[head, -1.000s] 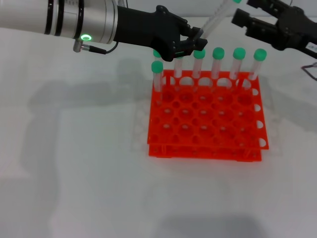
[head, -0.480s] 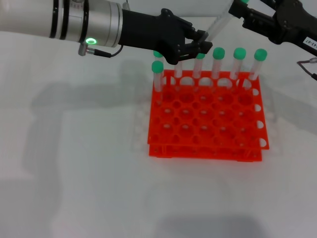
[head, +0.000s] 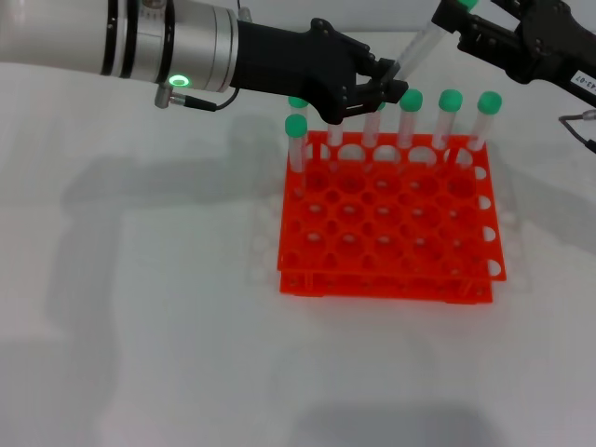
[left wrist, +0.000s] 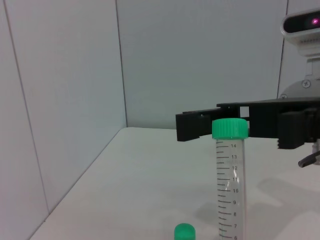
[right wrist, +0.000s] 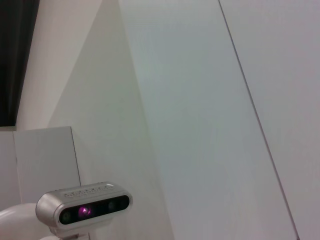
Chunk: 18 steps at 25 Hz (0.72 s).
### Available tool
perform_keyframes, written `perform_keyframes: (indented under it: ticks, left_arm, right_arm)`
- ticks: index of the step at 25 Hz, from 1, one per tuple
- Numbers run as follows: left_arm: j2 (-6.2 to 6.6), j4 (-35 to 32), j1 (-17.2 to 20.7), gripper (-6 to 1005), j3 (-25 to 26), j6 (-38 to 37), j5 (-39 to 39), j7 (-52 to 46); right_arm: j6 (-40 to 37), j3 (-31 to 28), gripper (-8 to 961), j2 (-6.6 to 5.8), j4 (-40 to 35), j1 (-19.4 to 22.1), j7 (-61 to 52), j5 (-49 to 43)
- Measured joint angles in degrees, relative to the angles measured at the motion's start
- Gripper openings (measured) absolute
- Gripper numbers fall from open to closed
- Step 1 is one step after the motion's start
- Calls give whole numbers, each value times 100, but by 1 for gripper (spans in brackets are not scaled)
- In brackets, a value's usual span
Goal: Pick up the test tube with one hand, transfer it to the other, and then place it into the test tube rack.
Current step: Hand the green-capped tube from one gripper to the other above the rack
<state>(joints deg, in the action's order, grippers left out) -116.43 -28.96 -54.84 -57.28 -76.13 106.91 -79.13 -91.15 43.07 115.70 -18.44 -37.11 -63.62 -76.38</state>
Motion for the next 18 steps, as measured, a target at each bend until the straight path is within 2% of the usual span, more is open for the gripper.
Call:
perform_keyframes:
  ticks: [11,18]
  left_arm:
    - [-20,5,0,222,-16,2,11,25]
    - [-32,12,0,224,-21,11,32,28]
  right_arm:
    - [38,0,715,-12,-1,1,2,10]
    - [42,0,415,-12,-1,-12,14,-22]
